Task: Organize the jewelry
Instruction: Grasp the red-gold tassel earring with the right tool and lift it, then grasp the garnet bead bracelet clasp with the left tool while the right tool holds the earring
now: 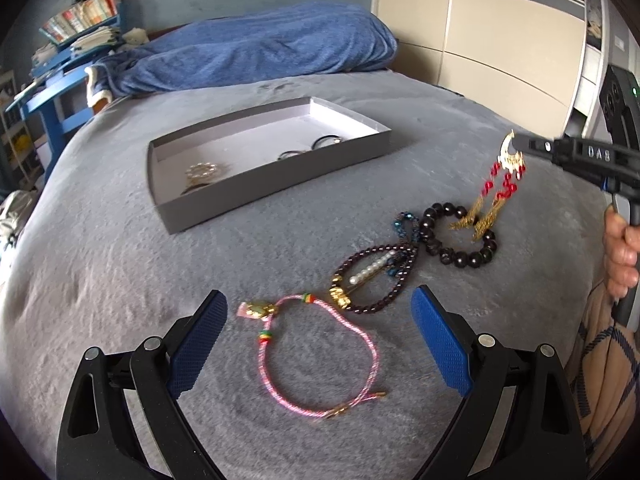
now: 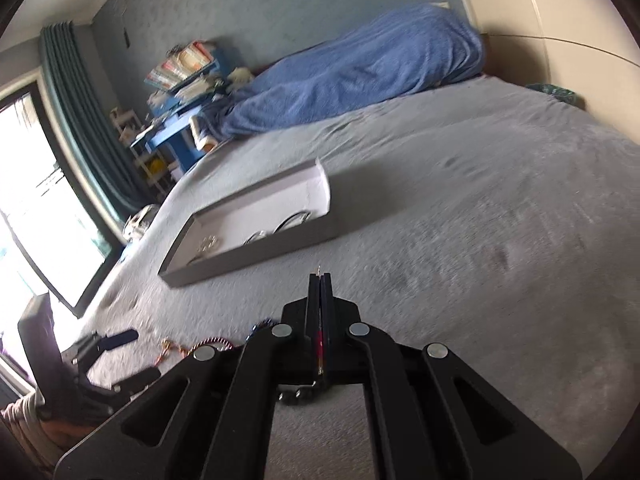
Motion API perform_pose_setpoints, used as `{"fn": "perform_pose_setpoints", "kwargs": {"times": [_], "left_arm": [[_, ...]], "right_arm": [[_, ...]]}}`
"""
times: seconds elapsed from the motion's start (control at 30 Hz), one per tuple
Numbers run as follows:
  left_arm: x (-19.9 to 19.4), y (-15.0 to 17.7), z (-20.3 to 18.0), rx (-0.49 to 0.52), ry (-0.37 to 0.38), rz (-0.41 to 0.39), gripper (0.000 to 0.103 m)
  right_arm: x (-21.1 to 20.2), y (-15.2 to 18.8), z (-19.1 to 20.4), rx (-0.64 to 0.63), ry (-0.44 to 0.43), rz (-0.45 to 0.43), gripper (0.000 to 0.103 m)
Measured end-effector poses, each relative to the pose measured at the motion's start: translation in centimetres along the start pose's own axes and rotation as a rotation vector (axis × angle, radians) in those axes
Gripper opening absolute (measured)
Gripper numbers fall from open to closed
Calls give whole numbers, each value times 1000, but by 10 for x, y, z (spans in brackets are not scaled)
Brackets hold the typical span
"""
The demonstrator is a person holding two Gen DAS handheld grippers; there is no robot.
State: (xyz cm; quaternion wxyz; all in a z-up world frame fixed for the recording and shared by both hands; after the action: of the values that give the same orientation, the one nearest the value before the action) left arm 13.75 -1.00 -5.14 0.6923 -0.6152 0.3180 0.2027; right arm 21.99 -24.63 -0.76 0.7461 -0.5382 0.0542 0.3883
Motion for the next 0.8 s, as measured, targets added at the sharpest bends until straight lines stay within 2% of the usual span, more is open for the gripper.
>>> {"fn": "perform_pose_setpoints", "kwargs": {"times": [0.2, 0.3, 0.4, 0.47, 0.8], "left_arm": [[15, -4, -19, 60, 13, 24, 91], [27, -4, -25, 81, 13, 52, 88], [37, -4, -25, 80, 19, 81, 79], [41, -5, -21, 58, 29, 97, 68], [50, -3, 1, -32, 66, 135, 42]], "right_arm": [[-15, -14, -17, 33, 47, -93, 0], [-17, -14, -25, 62, 56, -106, 1], [-16, -15, -31, 87, 48, -109, 1], [-15, -14, -32, 86, 44, -106, 0], [-4, -6, -19, 27, 41, -72, 0]]}}
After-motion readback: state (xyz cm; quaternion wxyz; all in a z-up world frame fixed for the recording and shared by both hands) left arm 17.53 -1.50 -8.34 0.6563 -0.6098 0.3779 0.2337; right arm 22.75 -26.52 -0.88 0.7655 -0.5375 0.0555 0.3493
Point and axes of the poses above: each gripper's, at about its wrist camera, not at the fingertips, and x roughly the way its jaws point, z to its left, y to its underside, the point moved 7 cm from there along x, roughly the way its jaws point, and after that the axes turned 6 degrees about -y, right-handed, at the moved point
